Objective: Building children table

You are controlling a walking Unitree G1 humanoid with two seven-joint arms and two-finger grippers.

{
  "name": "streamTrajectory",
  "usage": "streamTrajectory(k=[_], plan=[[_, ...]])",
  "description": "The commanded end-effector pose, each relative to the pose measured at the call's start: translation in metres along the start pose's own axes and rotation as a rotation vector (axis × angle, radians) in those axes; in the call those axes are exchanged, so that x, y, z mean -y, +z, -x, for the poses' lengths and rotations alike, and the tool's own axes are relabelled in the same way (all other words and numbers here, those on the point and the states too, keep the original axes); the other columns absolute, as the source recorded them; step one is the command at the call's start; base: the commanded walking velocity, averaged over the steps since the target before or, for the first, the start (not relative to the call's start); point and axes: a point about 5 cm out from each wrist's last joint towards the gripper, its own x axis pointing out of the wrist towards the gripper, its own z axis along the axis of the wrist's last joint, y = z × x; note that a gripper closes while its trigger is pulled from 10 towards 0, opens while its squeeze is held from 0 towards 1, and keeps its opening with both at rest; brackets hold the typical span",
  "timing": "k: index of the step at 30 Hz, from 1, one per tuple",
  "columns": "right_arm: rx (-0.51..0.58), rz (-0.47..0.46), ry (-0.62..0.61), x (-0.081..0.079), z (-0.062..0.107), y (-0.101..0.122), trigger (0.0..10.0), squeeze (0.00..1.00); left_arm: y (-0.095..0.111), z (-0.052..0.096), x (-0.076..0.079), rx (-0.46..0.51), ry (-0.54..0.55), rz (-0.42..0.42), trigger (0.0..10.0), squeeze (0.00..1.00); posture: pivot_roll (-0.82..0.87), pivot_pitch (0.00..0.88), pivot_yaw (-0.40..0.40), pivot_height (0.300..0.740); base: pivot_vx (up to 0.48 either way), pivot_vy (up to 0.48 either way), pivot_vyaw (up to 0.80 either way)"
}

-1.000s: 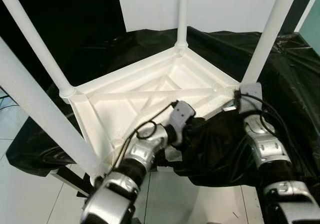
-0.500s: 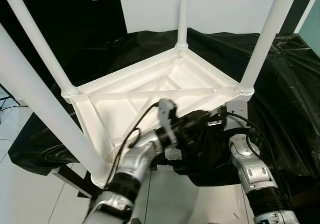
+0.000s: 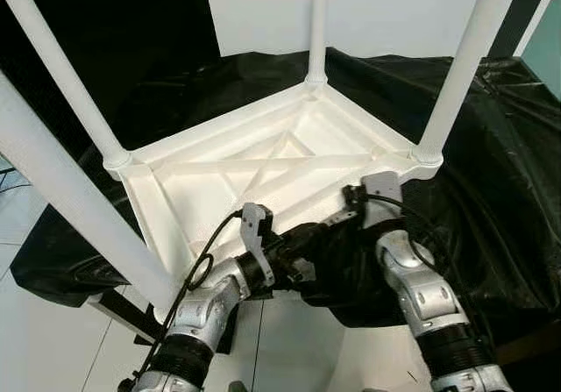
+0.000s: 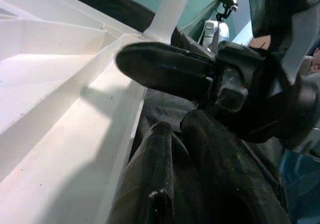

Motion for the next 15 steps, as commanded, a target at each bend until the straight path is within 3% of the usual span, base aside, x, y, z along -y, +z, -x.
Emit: streamTrajectory(k=[1, 7, 11, 15], plan=[[-0.006, -0.042, 0.011, -0.002, 0.0, 0.002, 10.0, 0.0, 0.001, 0.006, 0.006, -0.009, -0.163, 0.001, 10.0, 0.0, -0.08, 0.007, 0.036, 0.74, 0.0, 0.0, 0.0], [-0.037, -0.146, 0.023, -0.008, 0.011, 0.0, 10.0, 0.0, 0.003, 0.008, 0.007, -0.023, -0.165, -0.005, 10.0, 0.0, -0.08, 0.009, 0.04, 0.74, 0.0, 0.0, 0.0], [-0.036, -0.149, 0.011, -0.007, 0.016, 0.0, 10.0, 0.0, 0.005, 0.008, 0.007, -0.026, -0.166, -0.009, 10.0, 0.0, -0.09, 0.008, 0.042, 0.74, 0.0, 0.0, 0.0], [-0.032, -0.134, -0.06, 0.002, 0.034, 0.001, 10.0, 0.0, 0.016, -0.005, 0.006, -0.024, -0.163, -0.061, 10.0, 0.0, -0.11, 0.006, 0.049, 0.74, 0.0, 0.0, 0.0]])
